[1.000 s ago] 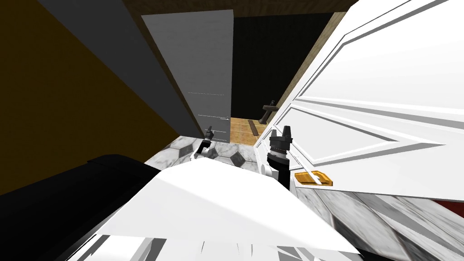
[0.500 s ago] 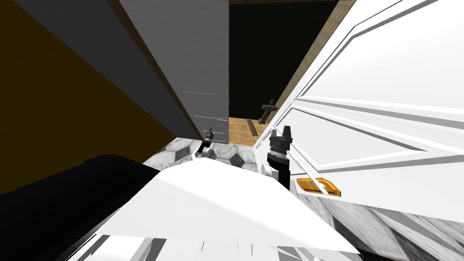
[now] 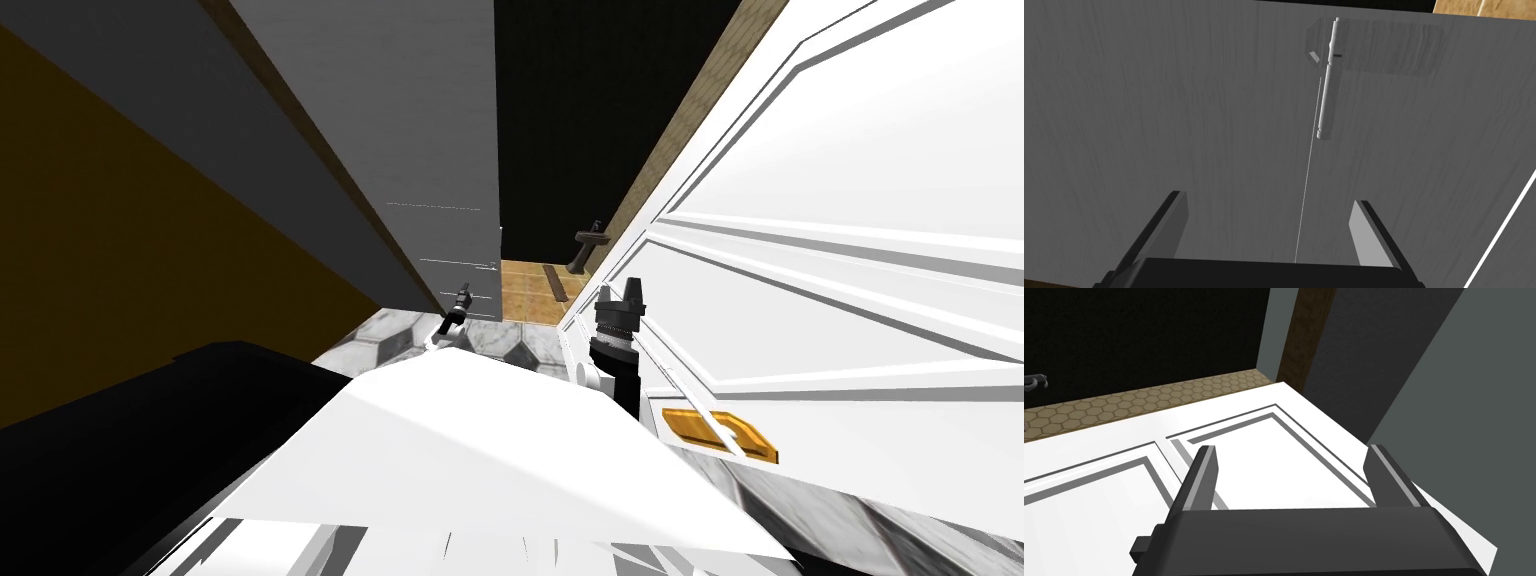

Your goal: Pull the door open

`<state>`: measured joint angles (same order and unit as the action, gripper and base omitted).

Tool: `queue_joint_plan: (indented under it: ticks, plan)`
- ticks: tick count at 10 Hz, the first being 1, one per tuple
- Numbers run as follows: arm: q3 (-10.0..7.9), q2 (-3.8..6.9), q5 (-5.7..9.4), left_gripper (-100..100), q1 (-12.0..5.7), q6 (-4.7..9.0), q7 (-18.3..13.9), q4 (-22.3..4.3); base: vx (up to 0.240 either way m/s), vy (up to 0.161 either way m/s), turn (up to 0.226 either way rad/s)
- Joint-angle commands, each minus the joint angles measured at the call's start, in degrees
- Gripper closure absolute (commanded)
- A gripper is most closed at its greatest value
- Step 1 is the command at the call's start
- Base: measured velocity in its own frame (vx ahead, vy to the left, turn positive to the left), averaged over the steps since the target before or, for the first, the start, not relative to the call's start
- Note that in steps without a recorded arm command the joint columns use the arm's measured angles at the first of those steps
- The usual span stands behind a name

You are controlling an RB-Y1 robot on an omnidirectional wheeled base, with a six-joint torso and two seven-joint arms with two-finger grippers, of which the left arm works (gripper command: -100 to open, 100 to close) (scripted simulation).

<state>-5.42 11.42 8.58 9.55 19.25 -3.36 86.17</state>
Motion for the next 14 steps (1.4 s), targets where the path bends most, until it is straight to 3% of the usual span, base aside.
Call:
queue_joint_plan:
  ticks: [1,9,10,14]
  plan:
    - [-0.31,0.65,0.2,-100,-1.0,-0.38,-0.54,-2.35,0.138,0.003,-0.068]
    - [-1.42,2.39,0.7,-100,-5.24,-2.03,-2.0,-11.4,0.156,0.008,-0.044]
    - [-1.33,2.25,0.66,-100,-4.79,-1.95,-1.88,-10.51,0.059,0.006,-0.008]
    - [-3.81,5.99,2.25,-100,-4.53,-0.28,-4.35,-14.0,0.176,-0.01,-0.152]
